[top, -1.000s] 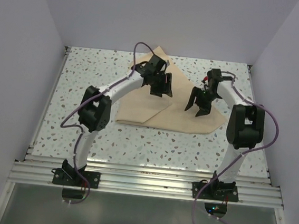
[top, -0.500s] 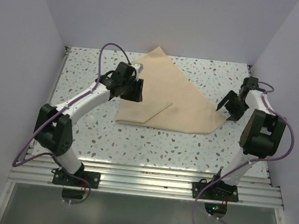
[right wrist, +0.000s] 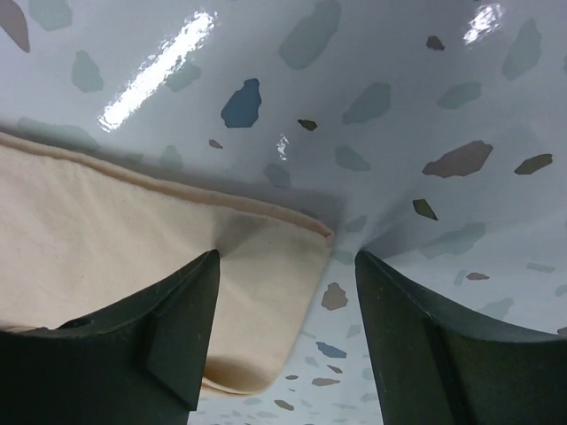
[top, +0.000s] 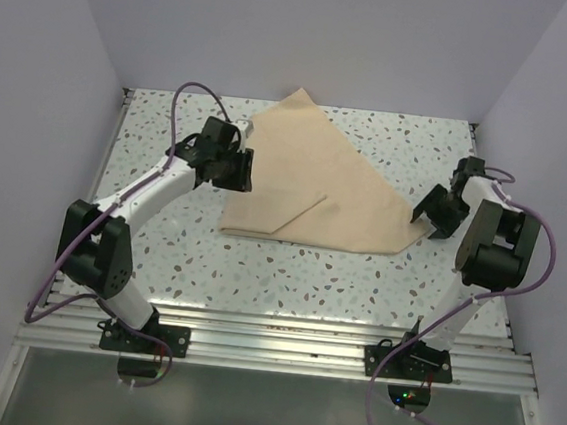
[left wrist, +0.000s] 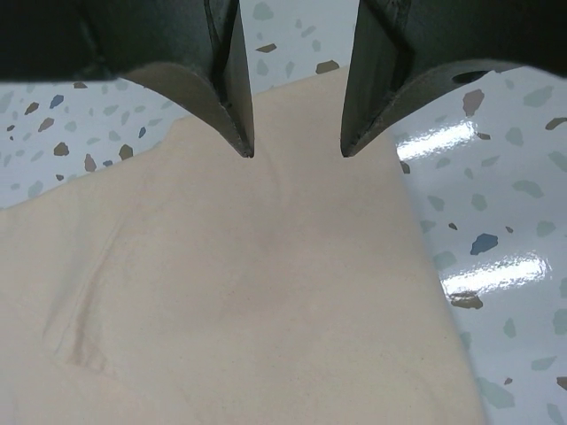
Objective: Prepare the surgical pack
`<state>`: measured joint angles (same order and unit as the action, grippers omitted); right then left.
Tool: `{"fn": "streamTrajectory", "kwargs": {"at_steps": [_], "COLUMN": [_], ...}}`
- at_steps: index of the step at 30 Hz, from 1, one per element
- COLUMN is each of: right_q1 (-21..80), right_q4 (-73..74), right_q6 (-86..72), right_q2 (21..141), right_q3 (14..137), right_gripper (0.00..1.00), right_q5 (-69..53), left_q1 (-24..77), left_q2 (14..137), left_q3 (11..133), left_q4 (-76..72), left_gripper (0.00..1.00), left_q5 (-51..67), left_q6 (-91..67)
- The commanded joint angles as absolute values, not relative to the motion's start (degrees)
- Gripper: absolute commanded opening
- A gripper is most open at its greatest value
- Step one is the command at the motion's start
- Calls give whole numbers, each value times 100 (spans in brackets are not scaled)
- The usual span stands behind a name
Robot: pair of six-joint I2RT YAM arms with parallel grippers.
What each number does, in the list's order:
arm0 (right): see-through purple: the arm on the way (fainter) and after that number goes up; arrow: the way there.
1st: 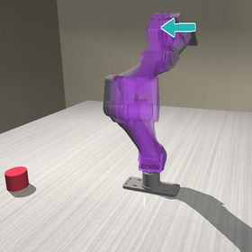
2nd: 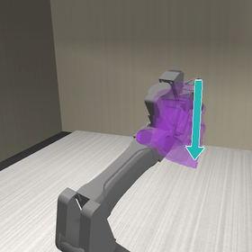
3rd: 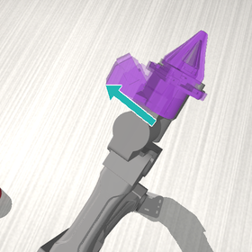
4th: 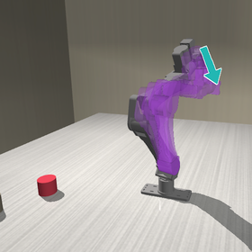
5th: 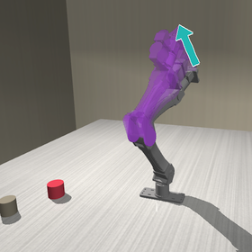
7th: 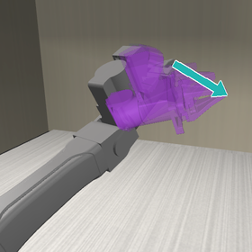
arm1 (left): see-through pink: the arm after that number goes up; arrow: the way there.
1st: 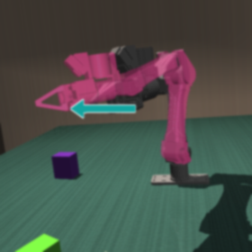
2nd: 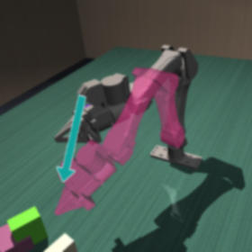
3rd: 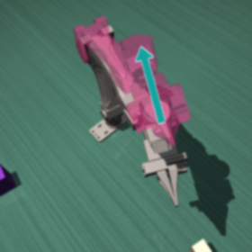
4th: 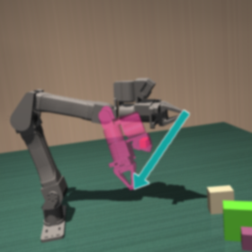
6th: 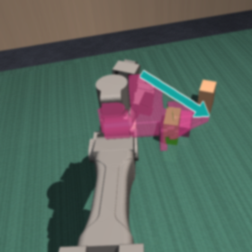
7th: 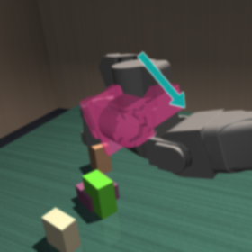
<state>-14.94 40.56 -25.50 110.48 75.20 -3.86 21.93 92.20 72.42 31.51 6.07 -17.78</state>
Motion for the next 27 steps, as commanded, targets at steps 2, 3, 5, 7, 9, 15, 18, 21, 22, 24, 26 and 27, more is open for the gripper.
{"fn": "streamTrajectory", "kwargs": {"at_steps": [2, 3, 5, 7, 9, 15, 18, 21, 22, 24, 26, 27], "right_q1": [-1538, -1538, -1538, -1538, -1538, -1363, -1187, -748, -599, -107, 541, 754], "right_q4": [3990, 3903, 3771, 3709, 3560, 3489, 3849, 4367, 4490, 4754, 4921, 4913], "right_q6": [-2435, -2435, -2461, -2461, -2382, -2232, -2294, -2276, -2268, -2346, -2513, -2575], "right_q2": [11397, 11443, 11583, 11663, 11681, 10997, 10522, 10143, 10073, 9906, 9888, 9905], "right_q3": [7514, 7497, 7497, 7506, 7480, 7514, 7891, 8515, 8821, 9078, 9429, 9526], "right_gripper": [68, 68, 66, 62, 51, 5, 3, 1, 1, 0, 0, 0], "right_q5": [-543, -658, -800, -861, -975, -1038, -1116, -1029, -994, -976, -923, -914], "left_q1": [2118, 2083, 2039, 1943, 1820, 1337, 1161, 1064, 1046, 1028, 993, 958], "left_q2": [9255, 9272, 9290, 9308, 9316, 9299, 9290, 9281, 9273, 9255, 9255, 9237], "left_q3": [7567, 7593, 7603, 7576, 7550, 7523, 7515, 7488, 7471, 7436, 7418, 7366], "left_q4": [3155, 3164, 3190, 3217, 3252, 3340, 3340, 3392, 3427, 3489, 3603, 3621], "left_gripper": [47, 47, 48, 48, 48, 48, 48, 48, 48, 48, 48, 48], "left_q5": [764, 782, 756, 765, 765, 896, 923, 792, 739, 494, 161, 123], "left_q6": [-1722, -1731, -1775, -1802, -1775, -1705, -1670, -1696, -1740, -1801, -1933, -1986]}}
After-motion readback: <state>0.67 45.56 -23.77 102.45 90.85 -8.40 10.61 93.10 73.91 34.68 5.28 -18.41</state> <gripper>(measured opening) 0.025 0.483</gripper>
